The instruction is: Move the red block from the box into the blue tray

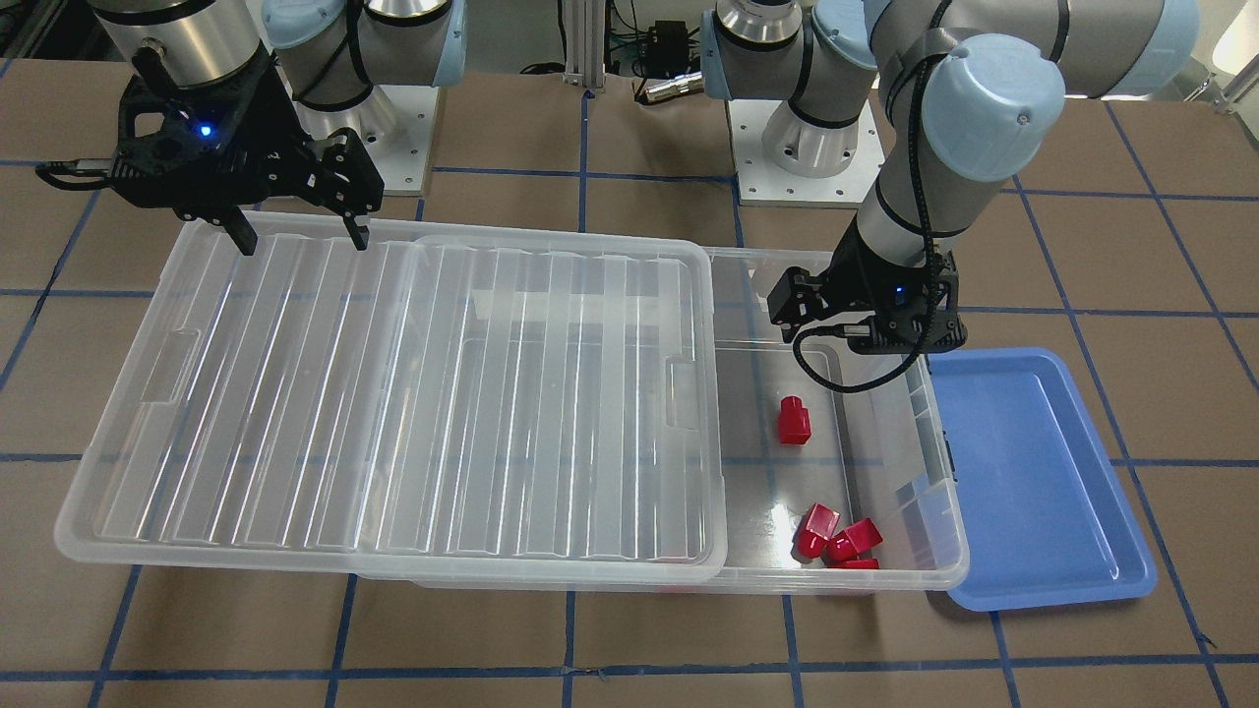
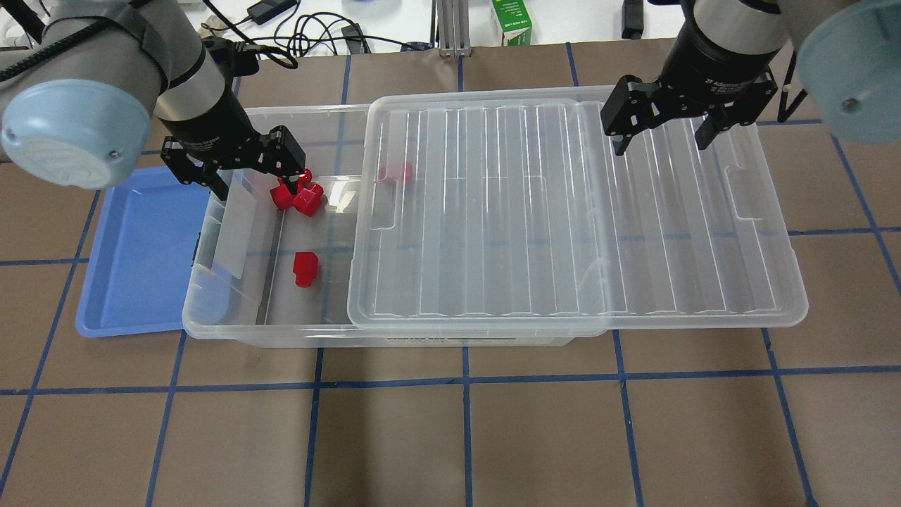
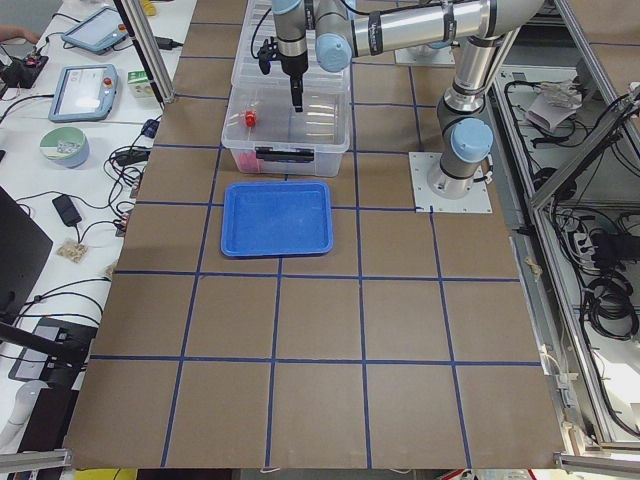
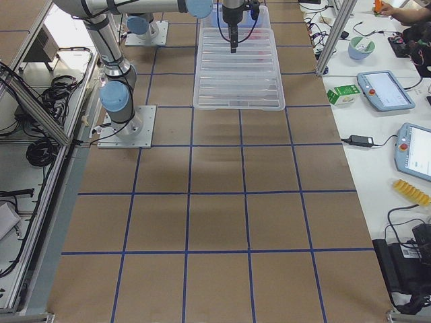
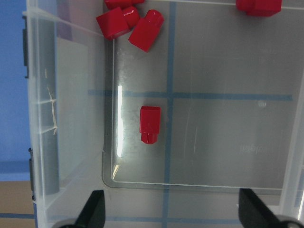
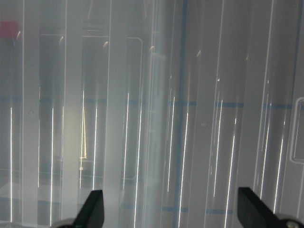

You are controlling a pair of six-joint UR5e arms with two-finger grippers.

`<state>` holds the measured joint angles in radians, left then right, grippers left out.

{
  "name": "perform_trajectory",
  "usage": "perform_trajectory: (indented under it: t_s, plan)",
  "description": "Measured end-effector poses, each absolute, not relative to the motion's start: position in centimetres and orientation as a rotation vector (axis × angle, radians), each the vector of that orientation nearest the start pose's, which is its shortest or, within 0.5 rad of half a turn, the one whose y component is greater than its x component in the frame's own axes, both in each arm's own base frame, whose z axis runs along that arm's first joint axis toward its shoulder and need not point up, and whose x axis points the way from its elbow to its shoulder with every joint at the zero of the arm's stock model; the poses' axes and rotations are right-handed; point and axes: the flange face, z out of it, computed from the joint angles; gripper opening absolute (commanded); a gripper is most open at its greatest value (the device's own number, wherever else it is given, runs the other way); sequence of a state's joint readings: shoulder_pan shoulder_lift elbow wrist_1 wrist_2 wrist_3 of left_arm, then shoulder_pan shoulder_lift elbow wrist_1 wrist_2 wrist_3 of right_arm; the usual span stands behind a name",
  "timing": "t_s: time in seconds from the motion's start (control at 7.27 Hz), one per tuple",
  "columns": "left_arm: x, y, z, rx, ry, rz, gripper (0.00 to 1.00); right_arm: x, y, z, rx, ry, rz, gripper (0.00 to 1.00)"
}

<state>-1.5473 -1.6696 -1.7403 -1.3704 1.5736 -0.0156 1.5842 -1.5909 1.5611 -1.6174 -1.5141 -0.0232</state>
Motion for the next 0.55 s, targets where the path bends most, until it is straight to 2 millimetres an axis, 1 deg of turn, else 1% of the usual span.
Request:
perform_trajectory:
  t_s: [0.28,0.41,0.55]
  plan:
    - [-12.0,-51.3,34.2,-0.065,3.134,0.108,1.0,14.4,-50.1,51.8,-0.055,3.084,-0.151,1.0]
    - [-12.0,-51.1,32.4,-0.072,3.134,0.114,1.0,14.2,-50.9,52.1,-0.05,3.088,-0.154,1.0]
    - [-12.0,-50.9,30.4,-0.075,3.136,0.11,1.0,14.0,-51.3,52.3,-0.048,3.095,-0.157,1.0]
